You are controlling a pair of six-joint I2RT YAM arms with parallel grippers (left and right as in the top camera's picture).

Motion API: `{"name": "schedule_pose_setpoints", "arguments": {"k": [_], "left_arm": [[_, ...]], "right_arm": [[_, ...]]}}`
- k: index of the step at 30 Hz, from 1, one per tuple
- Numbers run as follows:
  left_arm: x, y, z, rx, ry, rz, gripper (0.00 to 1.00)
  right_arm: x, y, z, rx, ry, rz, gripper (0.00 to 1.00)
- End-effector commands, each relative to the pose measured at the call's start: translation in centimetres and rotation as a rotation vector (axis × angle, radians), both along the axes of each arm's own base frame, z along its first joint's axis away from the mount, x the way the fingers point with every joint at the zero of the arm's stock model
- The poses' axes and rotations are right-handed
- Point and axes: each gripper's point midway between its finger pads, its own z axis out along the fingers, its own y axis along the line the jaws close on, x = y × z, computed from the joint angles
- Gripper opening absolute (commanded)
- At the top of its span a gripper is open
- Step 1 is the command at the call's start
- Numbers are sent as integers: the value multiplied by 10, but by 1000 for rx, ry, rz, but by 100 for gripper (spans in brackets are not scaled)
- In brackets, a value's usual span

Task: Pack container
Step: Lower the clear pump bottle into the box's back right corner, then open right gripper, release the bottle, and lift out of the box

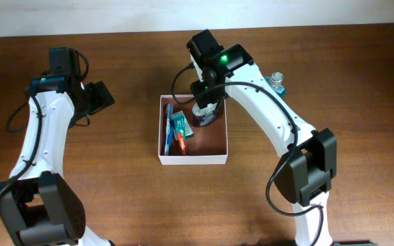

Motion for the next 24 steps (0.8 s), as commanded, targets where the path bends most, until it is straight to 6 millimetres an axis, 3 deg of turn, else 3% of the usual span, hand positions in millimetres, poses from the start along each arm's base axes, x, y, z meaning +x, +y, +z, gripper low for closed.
{"name": "schedule_pose_setpoints", "arguments": {"k": [1,14,24], "left_arm": [[2,3,13,13,-34,1,100],[2,3,13,13,-34,1,99],[2,3,13,13,-34,1,100]], "right_arm": [[0,-5,1,-13,-5,-14,60],[8,-26,0,-13,4,-105,60],[9,-28,0,-19,2,-107,60]]}}
